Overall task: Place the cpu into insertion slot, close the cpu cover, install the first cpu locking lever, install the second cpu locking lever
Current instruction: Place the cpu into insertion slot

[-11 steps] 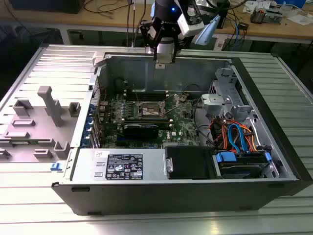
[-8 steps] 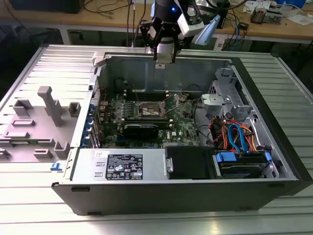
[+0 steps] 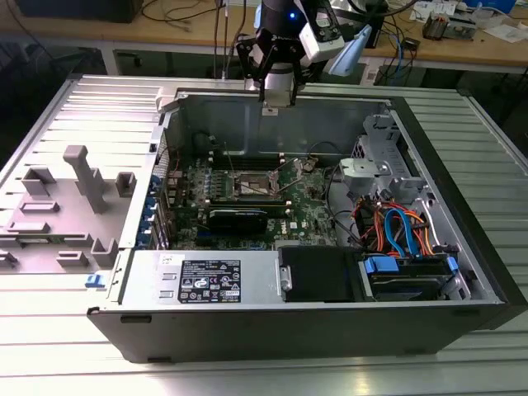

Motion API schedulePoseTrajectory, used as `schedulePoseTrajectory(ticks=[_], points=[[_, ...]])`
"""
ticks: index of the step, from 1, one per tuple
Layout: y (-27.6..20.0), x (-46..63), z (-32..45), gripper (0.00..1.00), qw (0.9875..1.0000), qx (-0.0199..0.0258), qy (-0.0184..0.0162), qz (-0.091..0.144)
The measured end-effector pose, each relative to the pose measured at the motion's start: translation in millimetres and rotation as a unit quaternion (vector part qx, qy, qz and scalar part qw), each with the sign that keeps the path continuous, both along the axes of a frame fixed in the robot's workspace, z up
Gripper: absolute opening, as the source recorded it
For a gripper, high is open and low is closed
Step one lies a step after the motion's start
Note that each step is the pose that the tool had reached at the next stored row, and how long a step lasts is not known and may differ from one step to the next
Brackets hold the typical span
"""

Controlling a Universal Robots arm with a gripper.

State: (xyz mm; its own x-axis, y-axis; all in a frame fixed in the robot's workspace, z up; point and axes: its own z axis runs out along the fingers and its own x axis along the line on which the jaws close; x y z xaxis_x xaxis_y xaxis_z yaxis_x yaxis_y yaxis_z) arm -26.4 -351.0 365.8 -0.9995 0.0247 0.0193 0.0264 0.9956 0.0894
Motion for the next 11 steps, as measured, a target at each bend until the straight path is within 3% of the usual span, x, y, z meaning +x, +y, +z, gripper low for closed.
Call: schedulePoseTrajectory(ticks=[6, 11], points=[[-4.6, 0.0, -0.5, 0.55, 1.0000, 0.0000, 0.0000, -0.001], [-4.7, 0.0, -1.7, 0.55, 0.9998, -0.0004, 0.0001, -0.021]])
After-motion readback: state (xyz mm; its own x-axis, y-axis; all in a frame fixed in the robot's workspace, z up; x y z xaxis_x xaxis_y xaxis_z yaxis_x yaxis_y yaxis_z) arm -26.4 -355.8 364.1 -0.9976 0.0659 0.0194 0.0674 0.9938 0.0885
